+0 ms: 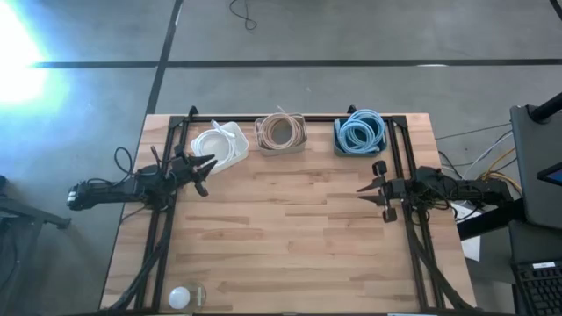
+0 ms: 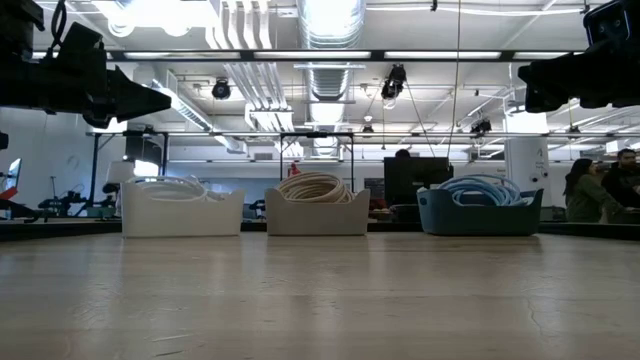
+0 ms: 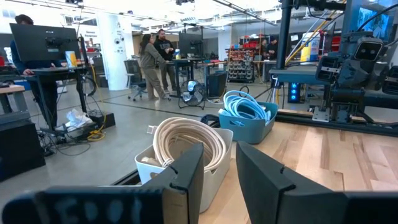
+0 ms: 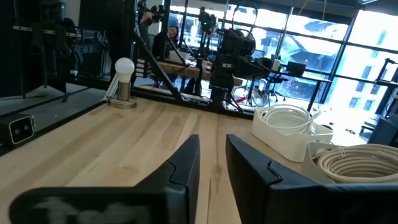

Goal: Sort HDMI cables
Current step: Return to Home Position

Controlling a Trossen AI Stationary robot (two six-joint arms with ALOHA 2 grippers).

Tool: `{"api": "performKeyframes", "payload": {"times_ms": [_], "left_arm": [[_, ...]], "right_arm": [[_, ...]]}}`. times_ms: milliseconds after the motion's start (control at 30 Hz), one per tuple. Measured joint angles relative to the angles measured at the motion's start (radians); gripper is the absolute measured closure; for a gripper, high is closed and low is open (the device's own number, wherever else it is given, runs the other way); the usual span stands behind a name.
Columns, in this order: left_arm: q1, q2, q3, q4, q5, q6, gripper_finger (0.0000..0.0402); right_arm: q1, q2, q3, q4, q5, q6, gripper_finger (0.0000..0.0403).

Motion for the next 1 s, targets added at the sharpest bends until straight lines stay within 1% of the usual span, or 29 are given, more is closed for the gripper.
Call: {"api": "performKeyframes", "payload": {"times_ms": [167,700,1000], "left_arm": [[0.000,0.000,0.000,0.000,0.000,0.000,0.0298],[0.000,0.000,0.000,0.000,0.000,0.000,0.0298],[0.000,0.000,0.000,0.000,0.000,0.000,0.0298]], "right_arm": [[0.000,0.000,0.000,0.000,0.000,0.000,0.0335],[0.000,0.000,0.000,0.000,0.000,0.000,0.0312],[0.000,0.000,0.000,0.000,0.000,0.000,0.0324]]}}
